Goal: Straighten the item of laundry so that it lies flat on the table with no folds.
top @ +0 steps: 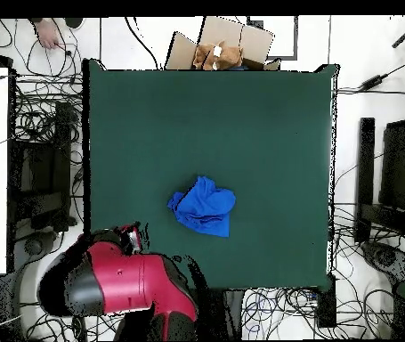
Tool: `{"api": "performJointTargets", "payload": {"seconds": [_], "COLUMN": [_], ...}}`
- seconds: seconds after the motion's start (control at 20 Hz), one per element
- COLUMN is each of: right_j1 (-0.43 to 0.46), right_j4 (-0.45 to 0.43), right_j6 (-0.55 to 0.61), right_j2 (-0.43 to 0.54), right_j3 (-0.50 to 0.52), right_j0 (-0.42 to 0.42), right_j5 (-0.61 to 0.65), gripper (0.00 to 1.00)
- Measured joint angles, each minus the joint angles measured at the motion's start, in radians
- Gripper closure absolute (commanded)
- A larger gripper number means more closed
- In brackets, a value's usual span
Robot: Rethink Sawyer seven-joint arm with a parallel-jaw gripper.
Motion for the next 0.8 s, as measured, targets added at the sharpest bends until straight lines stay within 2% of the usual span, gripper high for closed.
{"api": "performJointTargets", "payload": {"seconds": [0.3,0.8], "right_j1": [0.000,0.044], "right_j4": [0.000,-0.023], "right_j6": [0.000,0.000], "right_j2": [-0.009,-0.018], "right_j3": [0.000,-0.018], "right_j0": [-0.020,-0.153], "right_j5": [0.000,-0.023], "gripper": [0.00,0.00]}}
